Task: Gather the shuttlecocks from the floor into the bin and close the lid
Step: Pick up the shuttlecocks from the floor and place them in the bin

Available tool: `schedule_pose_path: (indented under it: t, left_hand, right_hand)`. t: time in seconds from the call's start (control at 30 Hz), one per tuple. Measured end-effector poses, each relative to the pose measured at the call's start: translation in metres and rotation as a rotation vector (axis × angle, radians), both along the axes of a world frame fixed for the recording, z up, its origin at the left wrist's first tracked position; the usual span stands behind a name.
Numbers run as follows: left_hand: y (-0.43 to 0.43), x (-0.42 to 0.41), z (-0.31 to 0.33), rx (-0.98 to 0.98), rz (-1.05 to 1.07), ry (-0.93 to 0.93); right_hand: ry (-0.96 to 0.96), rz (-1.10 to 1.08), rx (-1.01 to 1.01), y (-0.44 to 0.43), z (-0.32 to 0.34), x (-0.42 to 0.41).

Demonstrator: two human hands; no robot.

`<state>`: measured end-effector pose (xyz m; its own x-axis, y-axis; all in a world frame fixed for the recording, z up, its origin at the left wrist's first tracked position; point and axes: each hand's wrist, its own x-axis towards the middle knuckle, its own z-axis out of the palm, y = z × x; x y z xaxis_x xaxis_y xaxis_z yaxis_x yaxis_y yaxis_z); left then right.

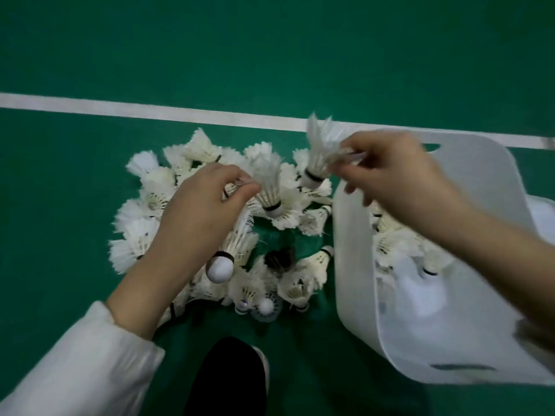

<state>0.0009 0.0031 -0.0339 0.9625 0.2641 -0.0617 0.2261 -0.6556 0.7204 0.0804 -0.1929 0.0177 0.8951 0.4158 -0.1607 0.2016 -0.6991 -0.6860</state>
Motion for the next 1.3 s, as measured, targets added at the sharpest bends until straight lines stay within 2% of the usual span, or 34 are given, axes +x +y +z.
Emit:
schedule_pose_path:
  t: [0.17, 0.27, 0.33, 0.47, 0.6, 0.9, 1.1, 1.3]
  left_hand:
    - [-0.041, 0.005, 0.005, 0.063, -0.096, -0.009]
    - [-0.059, 0.001, -0.001, 0.084, -0.163, 0.003]
    - [-0.065, -0.003, -0.004, 0.092, -0.190, 0.025]
    - [-0.074, -0.010, -0.011, 0.084, -0.202, 0.073]
    - [-0.082, -0.015, -0.019, -0.005, -0.172, 0.140]
    - [-0.095, -0.014, -0.021, 0.022, -0.236, 0.137]
    - [-0.097, -0.015, -0.025, 0.016, -0.243, 0.155]
    - [-0.093, -0.016, -0.029, 0.076, -0.262, 0.125]
  right_hand:
    - [-0.062, -0.223, -0.075, -0.089, 0.022, 0.003]
    - [0.051, -0.359, -0.212, -0.132, -0.001, -0.012]
    - [0.163, -0.359, -0.337, -0.151, -0.022, -0.021]
    - [0.355, -0.183, -0.678, -0.173, -0.059, -0.033]
    - [0.425, -0.049, -0.688, -0.175, -0.102, -0.040]
    - [0.173, 0.014, -0.658, -0.170, -0.135, -0.028]
    - [0.293, 0.034, -0.613, -0.176, -0.136, -0.028]
    - [0.295, 0.032, -0.665, -0.178, -0.113, -0.025]
